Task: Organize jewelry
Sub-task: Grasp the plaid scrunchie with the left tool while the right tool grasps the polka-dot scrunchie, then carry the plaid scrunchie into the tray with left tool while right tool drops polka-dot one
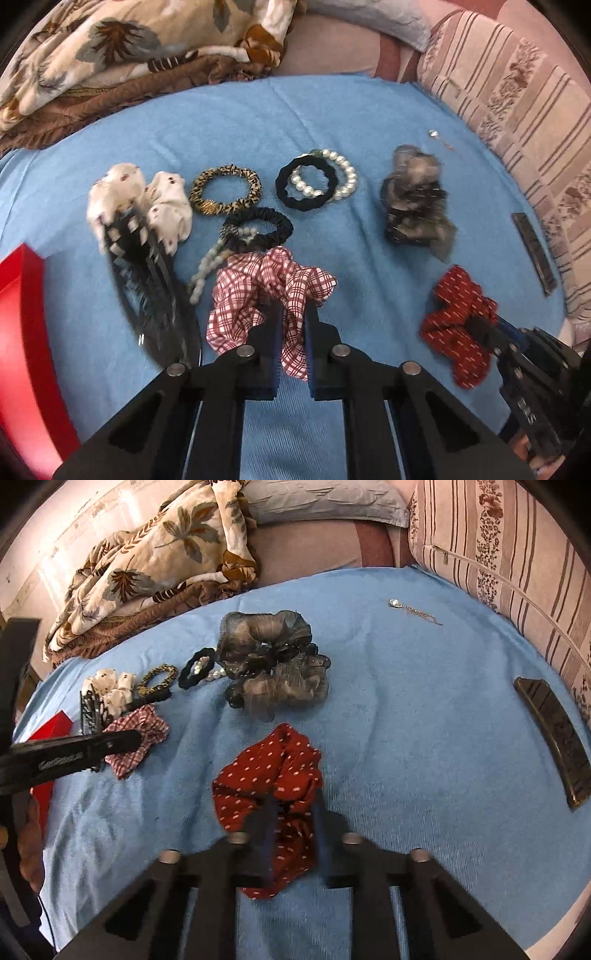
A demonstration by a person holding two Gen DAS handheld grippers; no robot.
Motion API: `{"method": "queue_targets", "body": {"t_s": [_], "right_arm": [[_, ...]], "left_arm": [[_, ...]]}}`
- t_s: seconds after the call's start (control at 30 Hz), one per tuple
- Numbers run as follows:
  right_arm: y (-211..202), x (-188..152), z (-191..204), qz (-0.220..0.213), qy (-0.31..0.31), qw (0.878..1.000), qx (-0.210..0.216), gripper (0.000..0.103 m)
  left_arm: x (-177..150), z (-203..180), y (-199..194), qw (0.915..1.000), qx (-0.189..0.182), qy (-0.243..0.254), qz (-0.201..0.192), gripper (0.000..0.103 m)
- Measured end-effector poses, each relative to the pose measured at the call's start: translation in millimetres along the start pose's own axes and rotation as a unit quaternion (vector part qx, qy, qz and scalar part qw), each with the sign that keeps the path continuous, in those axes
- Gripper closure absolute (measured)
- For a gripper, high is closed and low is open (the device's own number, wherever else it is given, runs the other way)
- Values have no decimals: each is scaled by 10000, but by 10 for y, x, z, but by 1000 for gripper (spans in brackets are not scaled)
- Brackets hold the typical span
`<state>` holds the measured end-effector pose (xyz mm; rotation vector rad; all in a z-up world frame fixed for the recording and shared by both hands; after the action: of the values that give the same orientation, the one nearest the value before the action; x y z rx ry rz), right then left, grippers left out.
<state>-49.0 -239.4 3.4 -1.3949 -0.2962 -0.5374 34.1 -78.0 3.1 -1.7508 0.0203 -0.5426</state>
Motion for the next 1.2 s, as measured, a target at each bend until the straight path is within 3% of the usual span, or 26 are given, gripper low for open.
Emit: {"method": "queue_targets", "body": {"t_s": [0.23,0.33,0.57,0.97,1.2], "right_arm": [[-346,-135,149,-241,-224,9994,98,92],[-483,-169,239,-320,-317,9989,147,92],[-697,-206,813,-359,-921,9944,376,92],[-532,71,2745,-111,-2055,9689,1375,92],[7,349,3786,187,-2358,9595,1528,92]], "left_arm": [[-474,-33,-635,9985,-239,24,-490,93],[-685,121,-919,9970,-303,-131,-699,93],[-931,835,-1399,9911,183,-649,-1150,93],[-960,2645,-1574,9667,1016,-1866,-1426,92],[-850,3375,-1366,9584,1105,-2268,-1334,92]]}}
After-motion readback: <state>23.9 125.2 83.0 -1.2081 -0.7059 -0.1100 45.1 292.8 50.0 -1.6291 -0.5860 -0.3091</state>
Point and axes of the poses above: each gripper's, at about its wrist camera, not at the fingertips, and y roughly the way its jaws point, z to its left, x to its top, the point moved 5 cm from there along y, roughly the way its jaws point, and after that the axes turned 7 degrees about z, right-handed, at the moved point
